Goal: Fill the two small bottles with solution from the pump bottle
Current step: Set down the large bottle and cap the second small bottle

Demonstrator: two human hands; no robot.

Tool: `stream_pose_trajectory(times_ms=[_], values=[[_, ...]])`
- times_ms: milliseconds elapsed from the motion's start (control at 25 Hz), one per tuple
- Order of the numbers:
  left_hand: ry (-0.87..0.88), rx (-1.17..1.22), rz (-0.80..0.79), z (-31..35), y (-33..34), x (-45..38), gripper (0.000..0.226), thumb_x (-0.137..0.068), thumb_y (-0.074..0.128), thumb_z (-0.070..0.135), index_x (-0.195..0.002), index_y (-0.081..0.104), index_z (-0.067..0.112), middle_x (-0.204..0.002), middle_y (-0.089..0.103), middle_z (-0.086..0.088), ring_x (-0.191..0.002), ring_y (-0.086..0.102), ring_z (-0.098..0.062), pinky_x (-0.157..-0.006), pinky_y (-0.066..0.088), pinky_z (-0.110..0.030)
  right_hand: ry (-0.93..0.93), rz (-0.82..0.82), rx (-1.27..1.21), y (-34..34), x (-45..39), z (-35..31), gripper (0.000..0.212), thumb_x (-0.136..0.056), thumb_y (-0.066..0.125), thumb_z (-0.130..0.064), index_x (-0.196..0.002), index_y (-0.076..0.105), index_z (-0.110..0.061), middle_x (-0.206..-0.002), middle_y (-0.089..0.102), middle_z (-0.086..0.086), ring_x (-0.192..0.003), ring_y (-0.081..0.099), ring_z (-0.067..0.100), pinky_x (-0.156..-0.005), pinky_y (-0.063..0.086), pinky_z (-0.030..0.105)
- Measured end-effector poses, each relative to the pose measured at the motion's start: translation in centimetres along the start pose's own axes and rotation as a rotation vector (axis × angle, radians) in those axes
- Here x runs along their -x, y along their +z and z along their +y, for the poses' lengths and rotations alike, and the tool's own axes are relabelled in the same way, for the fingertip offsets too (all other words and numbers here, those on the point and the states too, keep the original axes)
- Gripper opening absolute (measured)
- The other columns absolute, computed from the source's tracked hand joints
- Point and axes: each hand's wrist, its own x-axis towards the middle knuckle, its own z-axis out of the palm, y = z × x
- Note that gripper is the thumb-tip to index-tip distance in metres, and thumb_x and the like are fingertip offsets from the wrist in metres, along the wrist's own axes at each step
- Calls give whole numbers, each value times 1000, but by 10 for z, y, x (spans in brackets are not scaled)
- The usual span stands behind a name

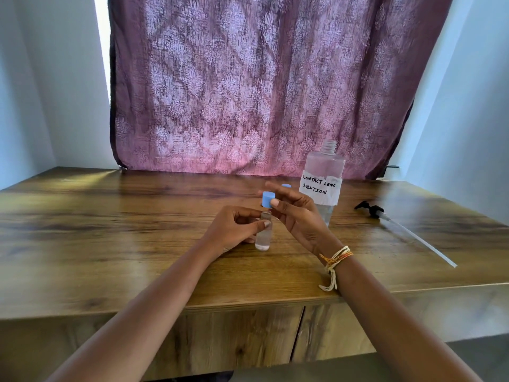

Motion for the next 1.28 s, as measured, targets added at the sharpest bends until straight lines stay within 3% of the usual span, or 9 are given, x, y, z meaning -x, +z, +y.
stream_pose_trajectory(times_ms=[80, 200, 360, 440, 640, 720, 880, 1160, 1280], values=[[-12, -12, 1, -1, 0, -1, 16, -80, 77, 20, -86, 76, 34, -93, 78, -10, -91, 72, -35, -81, 61, -46, -26, -38, 70, -3, 0, 2, 47, -64, 86, -28, -106, 73, -11, -116, 68, 18, -109, 63, 27, -93, 54, 31], [-26, -38, -19, -3, 0, -1, 15, -77, 79, 24, -92, 76, 28, -94, 77, -12, -95, 72, -34, -84, 60, -48, -36, -19, 132, -6, 2, 0, 45, -56, 91, -34, -94, 77, -14, -107, 71, 19, -104, 65, 29, -90, 55, 31], [-13, -43, -33, -3, -1, 0, 16, -79, 78, 21, -94, 76, 28, -95, 78, -7, -94, 73, -27, -83, 60, -47, -43, -1, 235, -6, 7, 0, 24, -66, 83, -13, -88, 76, -19, -99, 73, 16, -96, 68, 28, -90, 55, 37], [-5, -51, -33, -3, -1, -1, 17, -79, 78, 21, -95, 77, 28, -94, 78, -5, -91, 74, -26, -83, 60, -47, -46, 18, 283, -3, 9, -1, 25, -71, 79, -2, -91, 75, -17, -91, 74, 9, -90, 69, 23, -83, 57, 32], [25, -70, -26, -7, -3, -1, 15, -80, 77, 23, -91, 78, 33, -94, 78, -2, -91, 73, -34, -83, 59, -52, -64, 59, 485, 8, 11, 0, 26, -73, 81, -5, -98, 72, -6, -81, 71, 3, -76, 66, 7, -71, 53, 21], [17, -64, -32, -8, -3, -1, 15, -80, 77, 22, -92, 78, 30, -94, 78, -2, -92, 73, -33, -82, 60, -50, -43, 38, 493, 7, 11, 0, 36, -73, 81, -7, -107, 70, -8, -85, 70, 6, -81, 66, 7, -76, 53, 23], [-13, -41, -35, -3, 0, -1, 20, -80, 76, 18, -98, 75, 25, -97, 78, -6, -93, 73, -26, -79, 62, -38, 35, -91, 255, -6, 7, -3, 49, -79, 62, 0, -126, 57, -9, -122, 66, 13, -120, 61, 22, -101, 49, 35], [4, -86, -34, -5, -3, -1, 17, -79, 77, 24, -95, 76, 29, -94, 78, -4, -88, 74, -29, -82, 60, -49, 56, -33, 315, -5, 7, -1, 57, -72, 75, -7, -127, 58, -7, -98, 67, 9, -95, 65, 17, -85, 54, 29], [18, -74, -35, -4, -2, 0, 15, -80, 77, 23, -94, 77, 29, -94, 78, -6, -89, 73, -33, -82, 60, -50, 85, -80, 248, -5, 6, -2, 63, -76, 69, -1, -135, 49, -5, -117, 68, 13, -111, 64, 25, -95, 53, 35]])
